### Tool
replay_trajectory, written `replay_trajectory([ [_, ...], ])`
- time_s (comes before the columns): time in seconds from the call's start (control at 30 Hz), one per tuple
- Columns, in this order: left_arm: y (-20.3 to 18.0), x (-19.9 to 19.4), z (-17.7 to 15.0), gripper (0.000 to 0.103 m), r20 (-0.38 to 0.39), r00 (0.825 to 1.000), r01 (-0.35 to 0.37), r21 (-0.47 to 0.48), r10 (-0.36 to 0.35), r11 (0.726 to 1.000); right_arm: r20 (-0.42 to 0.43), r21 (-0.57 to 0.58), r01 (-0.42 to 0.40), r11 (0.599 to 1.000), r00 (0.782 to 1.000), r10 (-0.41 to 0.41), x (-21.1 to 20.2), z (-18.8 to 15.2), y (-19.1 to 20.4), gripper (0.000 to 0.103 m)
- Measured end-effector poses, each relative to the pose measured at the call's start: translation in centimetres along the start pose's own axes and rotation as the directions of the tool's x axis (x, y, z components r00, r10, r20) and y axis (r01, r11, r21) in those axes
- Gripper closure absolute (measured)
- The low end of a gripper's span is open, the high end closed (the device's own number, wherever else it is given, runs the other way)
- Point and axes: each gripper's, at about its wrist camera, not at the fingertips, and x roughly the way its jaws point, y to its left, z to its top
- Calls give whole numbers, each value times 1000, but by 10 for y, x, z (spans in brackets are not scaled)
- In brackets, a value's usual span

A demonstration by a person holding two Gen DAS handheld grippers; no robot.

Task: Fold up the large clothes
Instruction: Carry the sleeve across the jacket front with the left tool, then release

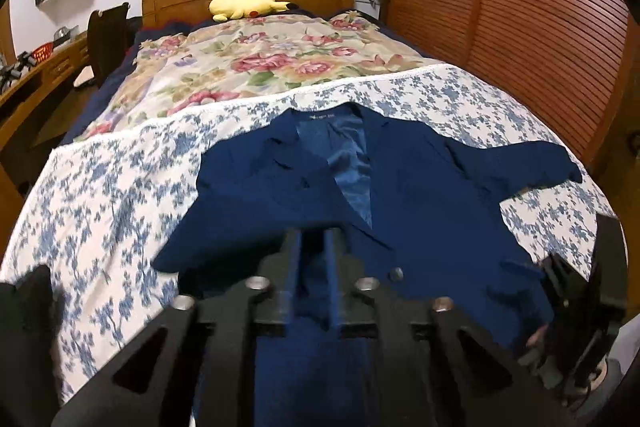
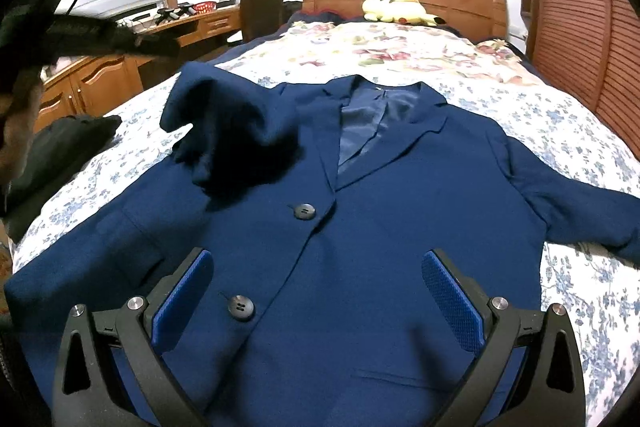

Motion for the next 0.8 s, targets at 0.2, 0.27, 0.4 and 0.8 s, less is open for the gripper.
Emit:
replay_trajectory([
  [0.2, 29, 3, -23, 55, 2, 1000, -18, -54, 18, 998, -11, -19, -12, 1000, 1000, 12, 5, 2, 1, 0],
  [0.27, 45, 13, -29, 47, -14, 999, -43, -71, 42, 997, -18, -23, -11, 1000, 1000, 11, 11, 3, 1, 0],
  [0.4, 62, 39, -38, 45, -60, 996, -76, -76, 71, 994, -43, -14, -12, 1000, 999, 12, 23, 3, -3, 0],
  [0.8, 93, 113, -43, 45, -183, 978, -127, -124, 103, 984, -98, 9, -38, 999, 994, 38, 41, 3, -8, 0],
])
